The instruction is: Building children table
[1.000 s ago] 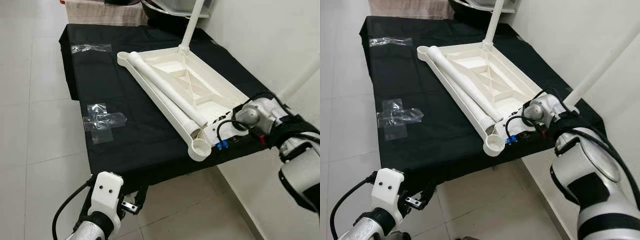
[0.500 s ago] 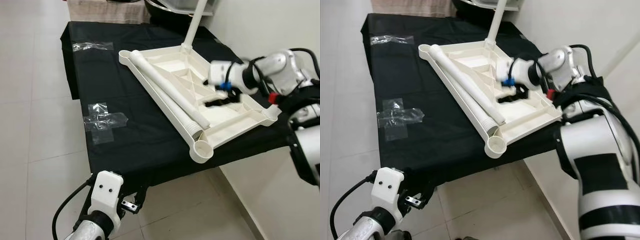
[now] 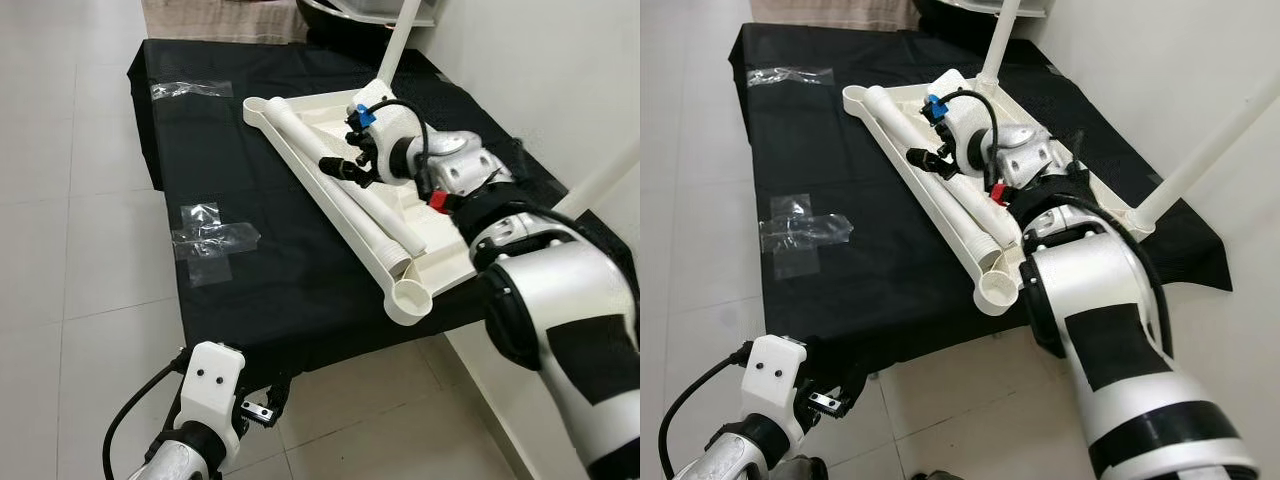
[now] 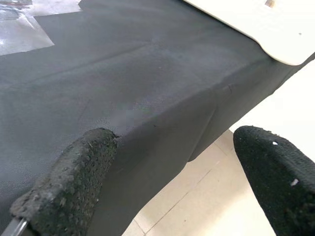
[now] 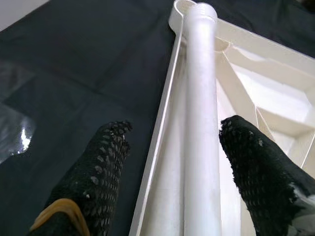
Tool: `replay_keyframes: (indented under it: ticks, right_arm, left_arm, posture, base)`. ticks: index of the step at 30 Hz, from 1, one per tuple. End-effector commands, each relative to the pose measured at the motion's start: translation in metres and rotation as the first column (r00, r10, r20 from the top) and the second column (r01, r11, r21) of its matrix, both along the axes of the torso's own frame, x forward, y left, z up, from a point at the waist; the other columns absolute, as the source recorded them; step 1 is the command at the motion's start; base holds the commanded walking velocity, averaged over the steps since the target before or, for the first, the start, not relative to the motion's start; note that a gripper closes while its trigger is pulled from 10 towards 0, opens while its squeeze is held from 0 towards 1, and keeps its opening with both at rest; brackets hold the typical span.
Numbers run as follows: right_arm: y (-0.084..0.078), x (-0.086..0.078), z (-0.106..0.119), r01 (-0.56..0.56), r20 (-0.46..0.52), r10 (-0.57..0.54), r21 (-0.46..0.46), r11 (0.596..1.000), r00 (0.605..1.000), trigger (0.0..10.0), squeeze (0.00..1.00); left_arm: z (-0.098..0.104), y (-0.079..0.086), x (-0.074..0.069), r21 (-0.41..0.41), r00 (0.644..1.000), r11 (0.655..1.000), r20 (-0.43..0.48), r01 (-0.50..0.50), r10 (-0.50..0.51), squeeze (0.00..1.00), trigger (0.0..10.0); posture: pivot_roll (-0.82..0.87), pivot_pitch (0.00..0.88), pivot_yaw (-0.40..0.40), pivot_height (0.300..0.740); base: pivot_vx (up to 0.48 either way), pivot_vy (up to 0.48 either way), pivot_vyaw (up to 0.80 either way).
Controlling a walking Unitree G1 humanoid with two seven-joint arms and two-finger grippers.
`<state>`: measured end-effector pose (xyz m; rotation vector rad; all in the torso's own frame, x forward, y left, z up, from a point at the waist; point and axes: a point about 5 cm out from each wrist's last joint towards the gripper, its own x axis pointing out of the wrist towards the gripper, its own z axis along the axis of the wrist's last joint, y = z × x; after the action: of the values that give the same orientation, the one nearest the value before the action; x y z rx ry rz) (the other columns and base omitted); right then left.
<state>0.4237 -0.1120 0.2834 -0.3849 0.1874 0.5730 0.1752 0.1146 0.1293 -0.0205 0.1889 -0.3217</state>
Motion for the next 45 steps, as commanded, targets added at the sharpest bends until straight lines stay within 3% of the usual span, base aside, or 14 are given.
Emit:
replay_keyframes:
  ticks: [1,5,6,9,17,27,45]
  right_arm:
    - [-0.003,0.000,-0.017,0.072,-0.043,-0.072,0.011,0.997,0.996,10.0,0.00]
    - [-0.002,0.001,-0.025,0.110,-0.058,-0.110,0.005,0.994,0.992,10.0,0.00]
    - [0.000,-0.002,-0.043,0.149,-0.127,-0.148,-0.004,0.989,0.981,10.0,0.00]
    - [0.004,-0.005,-0.059,0.150,-0.202,-0.150,-0.011,0.989,0.968,10.0,0.00]
    - [0.009,-0.007,-0.066,0.172,-0.241,-0.161,0.027,0.985,0.957,10.0,0.00]
    - [0.008,-0.010,-0.080,0.181,-0.273,-0.181,-0.024,0.983,0.945,10.0,0.00]
    - [0.014,-0.019,-0.098,0.056,-0.356,-0.083,-0.088,0.995,0.931,10.0,0.00]
  left_arm:
    - [-0.002,-0.004,-0.004,-0.007,1.000,1.000,-0.023,0.008,-0.009,0.00,10.0]
    - [-0.002,-0.005,-0.004,-0.007,1.000,1.000,-0.023,0.007,-0.008,0.00,10.0]
    - [0.000,-0.005,-0.006,-0.009,1.000,1.000,-0.022,0.006,-0.007,0.00,10.0]
    - [0.000,-0.005,-0.007,-0.010,1.000,1.000,-0.025,0.004,-0.004,0.00,10.0]
    - [0.001,-0.005,-0.007,-0.011,1.000,1.000,-0.025,0.002,-0.003,0.00,10.0]
    - [0.002,-0.004,-0.008,-0.012,1.000,1.000,-0.025,-0.002,0.002,0.00,10.0]
    - [0.003,-0.005,-0.009,-0.016,1.000,1.000,-0.029,-0.003,0.003,0.00,10.0]
  posture:
    - [0.08,0.184,-0.211,0.740]
    - [0.07,0.189,-0.213,0.740]
    - [0.07,0.202,-0.216,0.740]
    - [0.07,0.209,-0.211,0.740]
    - [0.07,0.213,-0.211,0.740]
    - [0.07,0.217,-0.215,0.740]
    - [0.06,0.230,-0.221,0.740]
  base:
    - [0.000,0.000,0.00]
    - [0.000,0.000,0.00]
    - [0.000,0.000,0.00]
    - [0.000,0.000,0.00]
    - [0.000,0.000,0.00]
    - [0.000,0.000,0.00]
    - [0.000,0.000,0.00]
